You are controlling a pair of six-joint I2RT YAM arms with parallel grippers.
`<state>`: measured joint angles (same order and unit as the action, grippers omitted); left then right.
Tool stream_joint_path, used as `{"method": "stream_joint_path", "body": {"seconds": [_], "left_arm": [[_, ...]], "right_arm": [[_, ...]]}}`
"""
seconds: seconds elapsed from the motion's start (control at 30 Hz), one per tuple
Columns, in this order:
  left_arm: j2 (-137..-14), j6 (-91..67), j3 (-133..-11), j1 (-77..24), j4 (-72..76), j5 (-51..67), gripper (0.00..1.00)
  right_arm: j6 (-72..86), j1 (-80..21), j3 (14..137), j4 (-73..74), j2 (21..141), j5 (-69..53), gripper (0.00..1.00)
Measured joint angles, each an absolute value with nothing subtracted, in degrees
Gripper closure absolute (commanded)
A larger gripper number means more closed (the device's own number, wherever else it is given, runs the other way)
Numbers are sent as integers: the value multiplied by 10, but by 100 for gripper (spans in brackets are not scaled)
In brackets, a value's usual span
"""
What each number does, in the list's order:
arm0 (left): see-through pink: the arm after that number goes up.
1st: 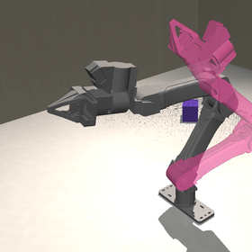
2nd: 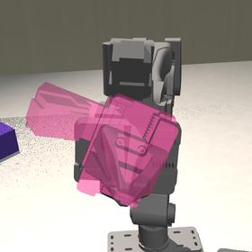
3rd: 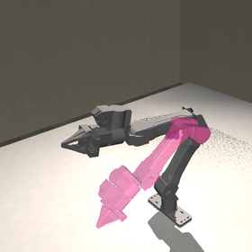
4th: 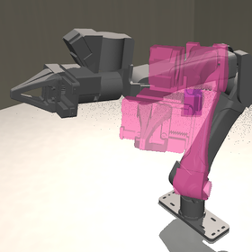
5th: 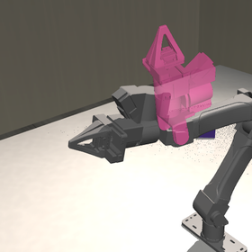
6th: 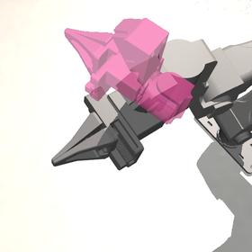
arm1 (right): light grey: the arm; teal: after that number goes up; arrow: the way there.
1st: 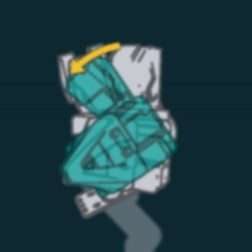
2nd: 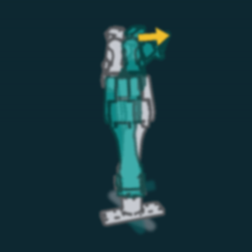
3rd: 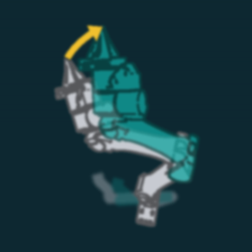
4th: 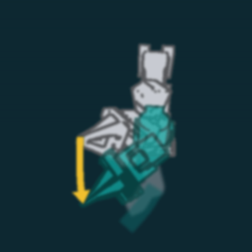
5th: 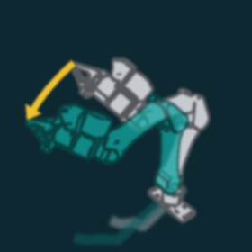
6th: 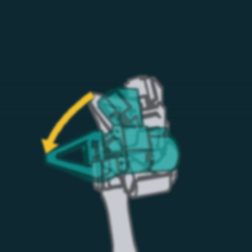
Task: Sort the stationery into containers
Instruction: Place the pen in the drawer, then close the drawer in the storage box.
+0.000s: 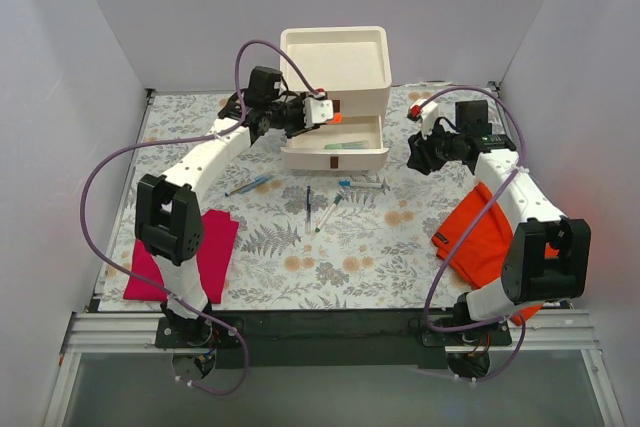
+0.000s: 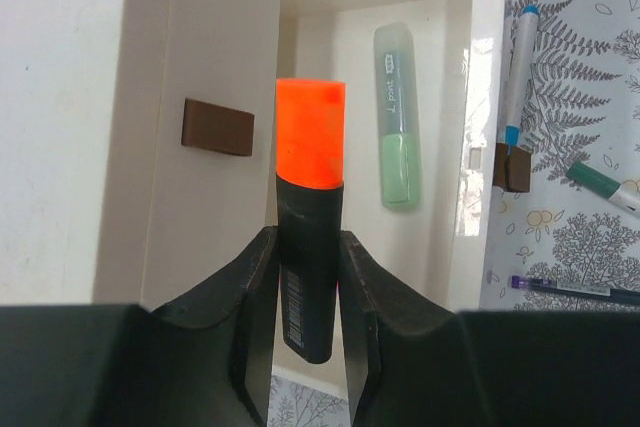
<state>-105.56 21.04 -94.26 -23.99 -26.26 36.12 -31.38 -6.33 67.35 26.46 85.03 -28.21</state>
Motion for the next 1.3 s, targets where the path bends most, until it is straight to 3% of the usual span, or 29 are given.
{"method": "stream_joint_path", "body": {"seconds": [0.17,0.37,0.4,0.5,0.53,0.6,0.63,0.8,0.93,1.03,1.3], "left_arm": [[-1055,205,-941,-253,-241,350,50],[-1028,190,-872,-253,-173,324,44],[-1025,188,-863,-253,-166,318,44],[-1012,157,-831,-253,-103,280,41],[-1004,142,-814,-253,-70,259,43],[-974,104,-764,-253,12,203,61],[-958,82,-742,-253,52,168,100],[-885,-90,-675,-235,198,-23,100],[-837,-212,-630,-185,203,-98,100],[-822,-277,-600,-146,183,-127,94],[-821,-337,-549,-112,142,-145,94]], "right_arm": [[-313,-63,663,261,847,-292,51],[-318,-62,658,257,844,-324,52],[-319,-62,658,257,844,-331,53],[-336,-70,659,257,844,-347,71],[-344,-76,659,257,843,-349,86],[-360,-102,659,255,842,-350,99],[-366,-120,659,253,841,-348,99],[-390,-230,617,196,823,-328,99],[-408,-281,572,147,814,-302,99],[-415,-295,570,108,828,-272,99],[-419,-304,611,26,921,-193,99]]}}
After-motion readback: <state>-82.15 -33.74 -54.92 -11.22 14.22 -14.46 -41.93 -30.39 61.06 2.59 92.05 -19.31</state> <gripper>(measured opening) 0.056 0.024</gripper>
